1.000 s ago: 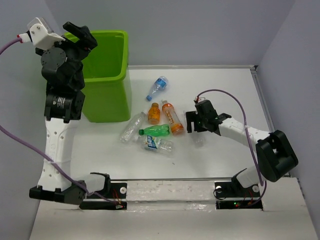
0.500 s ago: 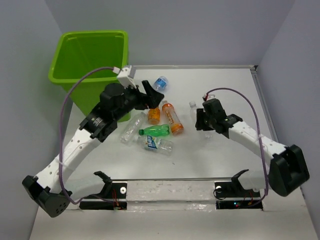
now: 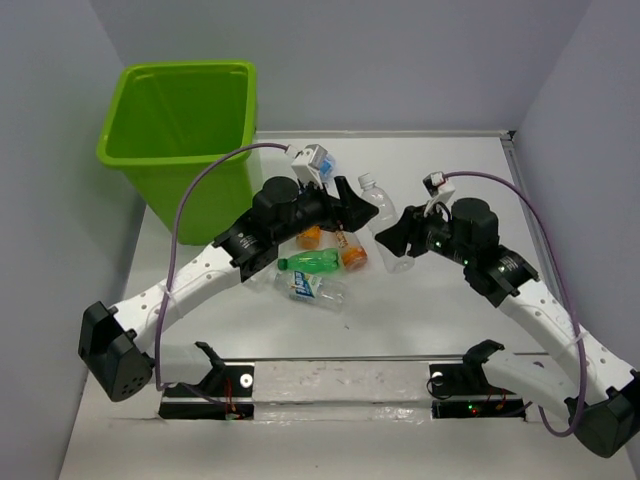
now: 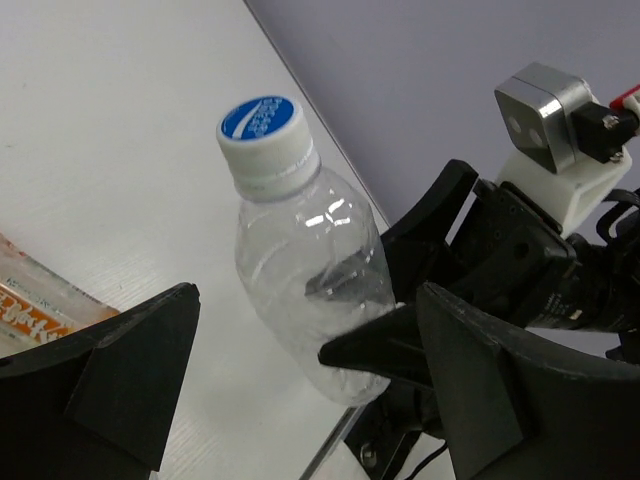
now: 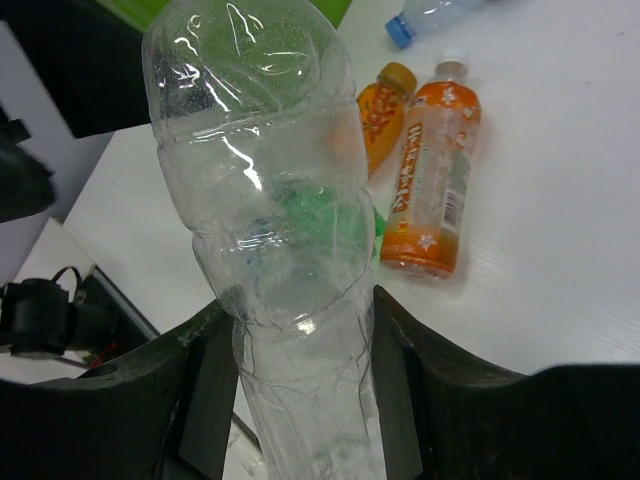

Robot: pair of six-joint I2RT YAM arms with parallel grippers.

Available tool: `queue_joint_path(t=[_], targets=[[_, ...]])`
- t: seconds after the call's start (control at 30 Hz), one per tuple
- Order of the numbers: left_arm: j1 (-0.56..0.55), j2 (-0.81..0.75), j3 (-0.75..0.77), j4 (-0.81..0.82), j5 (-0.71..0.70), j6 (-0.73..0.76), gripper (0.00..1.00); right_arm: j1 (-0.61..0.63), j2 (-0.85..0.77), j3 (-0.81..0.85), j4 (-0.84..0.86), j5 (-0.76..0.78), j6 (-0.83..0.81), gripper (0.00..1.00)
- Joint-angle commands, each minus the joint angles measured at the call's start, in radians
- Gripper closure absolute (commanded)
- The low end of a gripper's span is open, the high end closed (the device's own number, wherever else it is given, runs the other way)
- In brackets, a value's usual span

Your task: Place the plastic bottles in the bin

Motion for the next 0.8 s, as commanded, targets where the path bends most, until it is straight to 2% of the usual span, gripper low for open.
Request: queue_joint_path(t=[0.0,0.13,0.17,0.2,0.23,0.27,0.3,0.33,0.4,0.47,0.53,0.57,0.73,0.77], targets=[[-0.005,0.060,0.030,0.124,0.003,0.002,0.01,0.018,-0.013,-0.016,0.122,-0.185,0.028,0.59],[-0.005,0.118,0.032,0.145,-0.023,0.004,0.01,0.018,-0.010,-0.030,0.153,-0.234,0.030,0.59],[-0.005,0.135,0.033,0.150,-0.025,0.004,0.05,0.018,-0.010,-0.033,0.155,-0.234,0.030,0.59],[-0.004,0.141,0.036,0.155,-0.022,0.004,0.21,0.018,-0.009,-0.041,0.158,-0.234,0.030,0.59],[-0.005,0.144,0.036,0.158,-0.020,0.002,0.21,0.018,-0.010,-0.045,0.159,-0.231,0.031,0.59],[-0.005,0.136,0.038,0.159,-0.023,0.002,0.40,0.018,-0.010,-0.048,0.159,-0.228,0.031,0.58],[-0.005,0.129,0.038,0.158,-0.042,0.005,0.48,0.018,-0.013,-0.053,0.159,-0.225,0.031,0.54],[-0.004,0.117,0.044,0.153,-0.057,0.008,0.63,0.018,-0.016,-0.059,0.161,-0.217,0.028,0.42],[-0.002,0.074,0.061,0.112,-0.092,0.037,0.73,0.018,-0.027,-0.065,0.159,-0.208,0.028,0.27],[0.015,0.022,0.096,0.055,-0.170,0.067,0.75,0.018,-0.038,-0.070,0.159,-0.204,0.025,0.12],[0.045,-0.017,0.122,0.018,-0.172,0.073,0.77,0.018,-0.044,-0.073,0.159,-0.204,0.022,0.07],[0.099,-0.056,0.159,-0.020,-0.174,0.076,0.77,0.018,-0.047,-0.076,0.161,-0.201,0.018,0.05],[0.324,-0.121,0.346,-0.132,-0.229,0.093,0.76,0.018,0.017,-0.094,0.175,-0.115,0.018,0.05],[0.360,-0.114,0.436,-0.193,-0.247,0.103,0.75,0.018,0.036,-0.093,0.175,-0.098,0.019,0.05]])
